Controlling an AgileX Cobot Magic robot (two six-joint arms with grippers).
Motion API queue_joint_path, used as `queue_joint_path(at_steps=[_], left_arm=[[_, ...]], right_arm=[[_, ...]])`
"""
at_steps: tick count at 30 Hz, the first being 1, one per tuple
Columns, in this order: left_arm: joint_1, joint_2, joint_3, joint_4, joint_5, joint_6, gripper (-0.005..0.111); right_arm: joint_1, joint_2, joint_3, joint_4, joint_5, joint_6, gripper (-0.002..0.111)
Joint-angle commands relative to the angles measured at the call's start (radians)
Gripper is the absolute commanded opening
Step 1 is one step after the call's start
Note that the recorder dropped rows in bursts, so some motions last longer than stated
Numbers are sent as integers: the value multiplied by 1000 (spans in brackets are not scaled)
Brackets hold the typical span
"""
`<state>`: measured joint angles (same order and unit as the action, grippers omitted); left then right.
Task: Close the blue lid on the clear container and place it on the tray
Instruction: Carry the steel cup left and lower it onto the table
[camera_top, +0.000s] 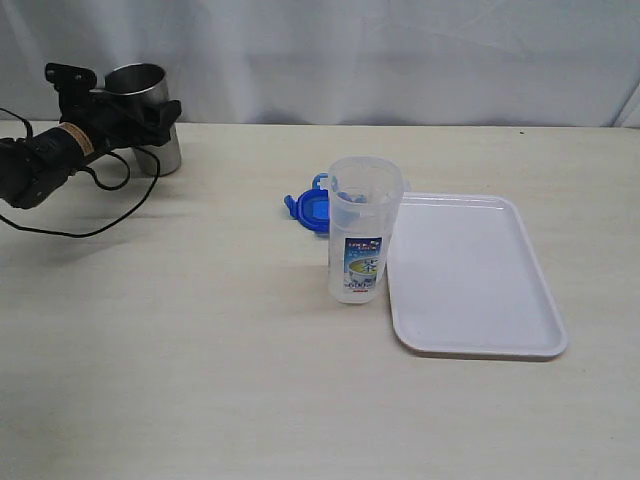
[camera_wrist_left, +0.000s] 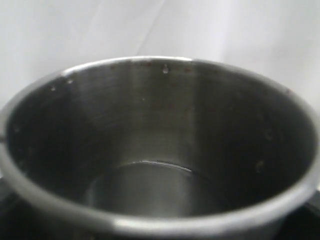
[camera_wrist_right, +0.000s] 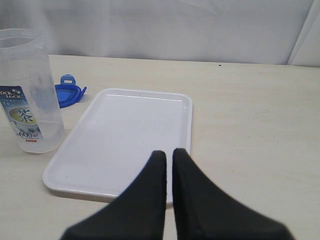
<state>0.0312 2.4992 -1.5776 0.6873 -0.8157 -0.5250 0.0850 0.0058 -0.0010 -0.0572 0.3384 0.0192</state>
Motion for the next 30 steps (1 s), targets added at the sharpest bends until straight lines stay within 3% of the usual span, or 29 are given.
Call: queue_joint_path(at_steps=[1, 3, 7, 27, 29, 30], left_arm=[[-8, -21, -12, 18, -51, -29, 46], [-8, -24, -12, 18, -51, -29, 56], [-8, -28, -12, 20, -53, -25, 61], [-8, -37, -12, 82, -17, 0, 61], [-8, -40, -12, 85, -17, -3, 69], [-8, -42, -12, 85, -24, -3, 78]], right_arm=[[-3, -6, 1, -10, -1, 3, 5], [-3, -6, 1, -10, -1, 3, 5], [-3, -6, 1, -10, -1, 3, 5], [-3, -6, 1, -10, -1, 3, 5], [-3, -6, 1, -10, -1, 3, 5], [-3, -6, 1, -10, -1, 3, 5]])
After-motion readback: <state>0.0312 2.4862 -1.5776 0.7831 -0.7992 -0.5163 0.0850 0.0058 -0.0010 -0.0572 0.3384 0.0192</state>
